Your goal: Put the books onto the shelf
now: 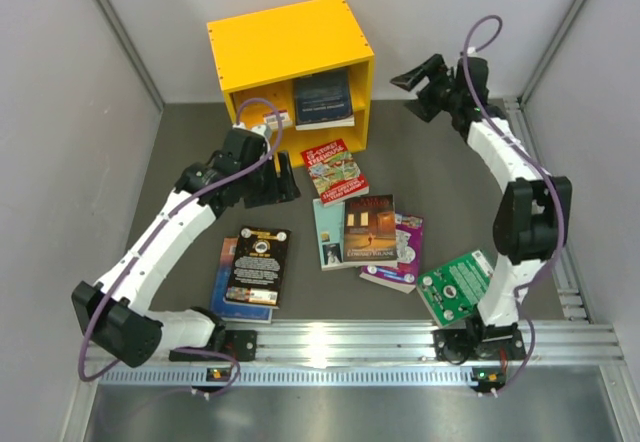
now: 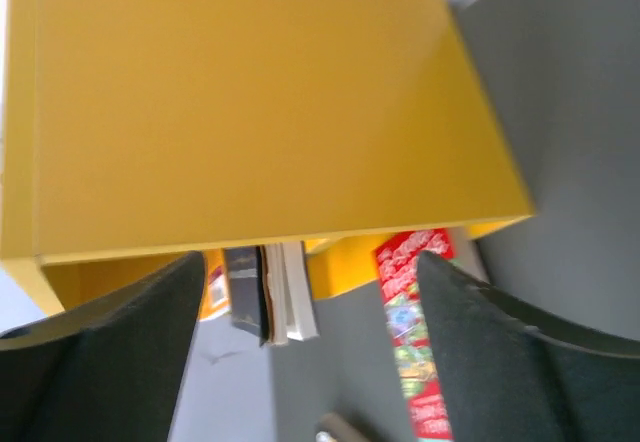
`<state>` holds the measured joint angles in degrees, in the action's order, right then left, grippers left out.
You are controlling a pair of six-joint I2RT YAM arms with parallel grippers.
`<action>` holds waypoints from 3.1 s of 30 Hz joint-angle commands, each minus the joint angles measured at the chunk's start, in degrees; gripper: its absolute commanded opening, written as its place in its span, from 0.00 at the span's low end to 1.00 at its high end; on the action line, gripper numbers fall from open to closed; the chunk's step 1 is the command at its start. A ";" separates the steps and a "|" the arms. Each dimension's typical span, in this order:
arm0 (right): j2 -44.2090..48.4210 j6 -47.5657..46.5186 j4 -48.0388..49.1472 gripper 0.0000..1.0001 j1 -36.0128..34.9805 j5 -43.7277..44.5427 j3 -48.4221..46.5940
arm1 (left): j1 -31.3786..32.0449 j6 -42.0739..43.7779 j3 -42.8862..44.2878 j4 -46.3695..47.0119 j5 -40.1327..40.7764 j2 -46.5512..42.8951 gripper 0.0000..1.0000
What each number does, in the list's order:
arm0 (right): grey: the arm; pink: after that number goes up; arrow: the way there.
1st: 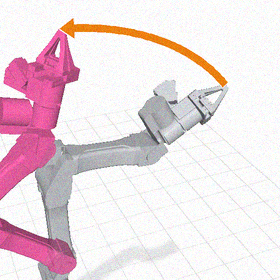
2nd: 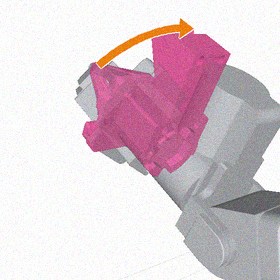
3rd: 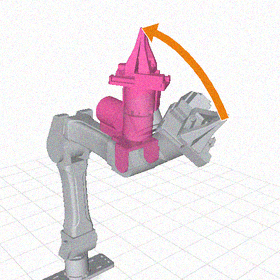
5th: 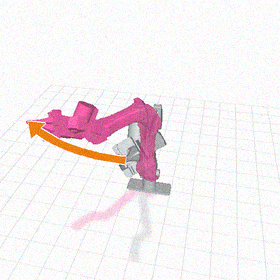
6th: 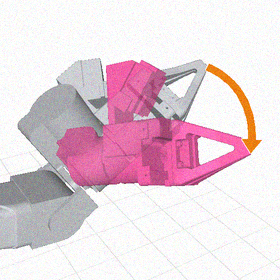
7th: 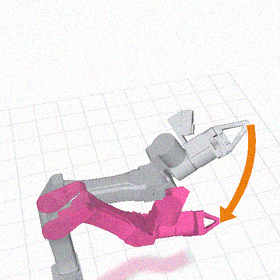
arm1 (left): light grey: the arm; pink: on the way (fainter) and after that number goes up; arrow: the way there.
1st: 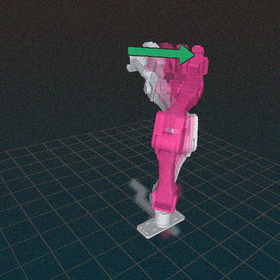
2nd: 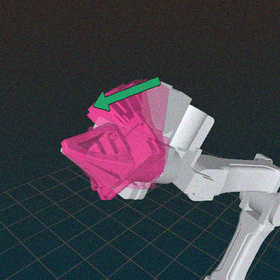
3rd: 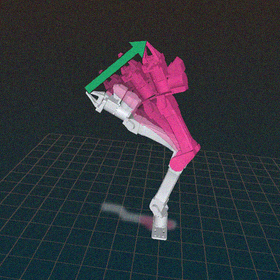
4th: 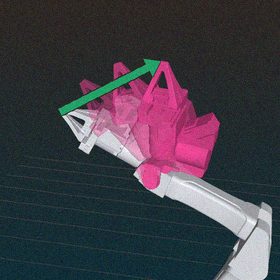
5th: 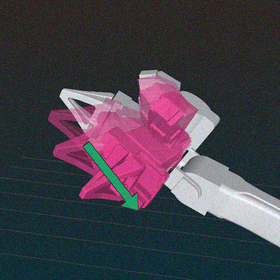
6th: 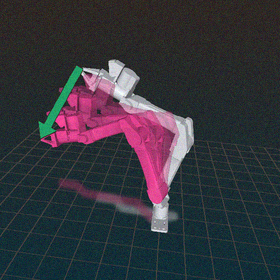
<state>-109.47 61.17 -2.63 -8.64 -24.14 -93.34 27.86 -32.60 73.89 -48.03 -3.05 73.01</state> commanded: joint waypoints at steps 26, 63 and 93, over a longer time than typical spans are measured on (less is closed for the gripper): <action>-8.11 -13.97 -10.72 0.00 -34.33 27.74 -16.69 | -0.17 -9.93 6.45 -29.92 23.00 -30.11 0.74; -11.02 -15.21 -10.46 0.00 -36.27 29.06 -25.14 | -0.17 -12.58 4.42 -29.66 21.24 -31.35 0.72; -18.32 -15.64 -22.15 0.00 -32.49 37.85 -31.38 | -0.26 -10.55 3.28 -28.00 21.86 -29.42 0.72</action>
<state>-128.33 45.52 -25.28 -42.76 11.62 -122.80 27.79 -44.36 77.82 -77.21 18.72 43.16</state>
